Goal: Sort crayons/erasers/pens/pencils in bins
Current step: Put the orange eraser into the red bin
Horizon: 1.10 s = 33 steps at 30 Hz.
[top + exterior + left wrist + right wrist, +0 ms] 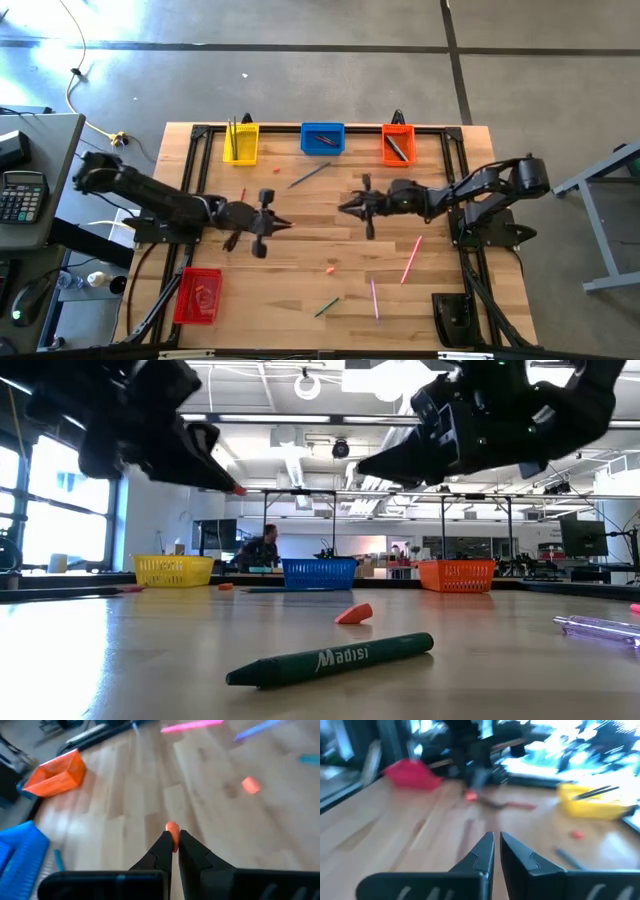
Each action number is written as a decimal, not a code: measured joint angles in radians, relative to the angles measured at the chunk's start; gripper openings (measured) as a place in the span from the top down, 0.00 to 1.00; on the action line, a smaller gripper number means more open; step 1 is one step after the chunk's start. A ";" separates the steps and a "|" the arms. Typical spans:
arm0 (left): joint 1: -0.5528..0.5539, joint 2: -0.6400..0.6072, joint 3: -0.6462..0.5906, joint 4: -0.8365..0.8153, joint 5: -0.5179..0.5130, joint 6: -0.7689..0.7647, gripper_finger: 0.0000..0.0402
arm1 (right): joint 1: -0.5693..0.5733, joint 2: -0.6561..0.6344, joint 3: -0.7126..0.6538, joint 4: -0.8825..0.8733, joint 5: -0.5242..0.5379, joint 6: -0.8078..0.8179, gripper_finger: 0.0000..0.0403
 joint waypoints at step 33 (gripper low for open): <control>-0.888 0.256 0.577 -1.382 0.281 -1.395 1.00 | -0.053 -0.002 -0.040 0.178 0.010 -0.051 1.00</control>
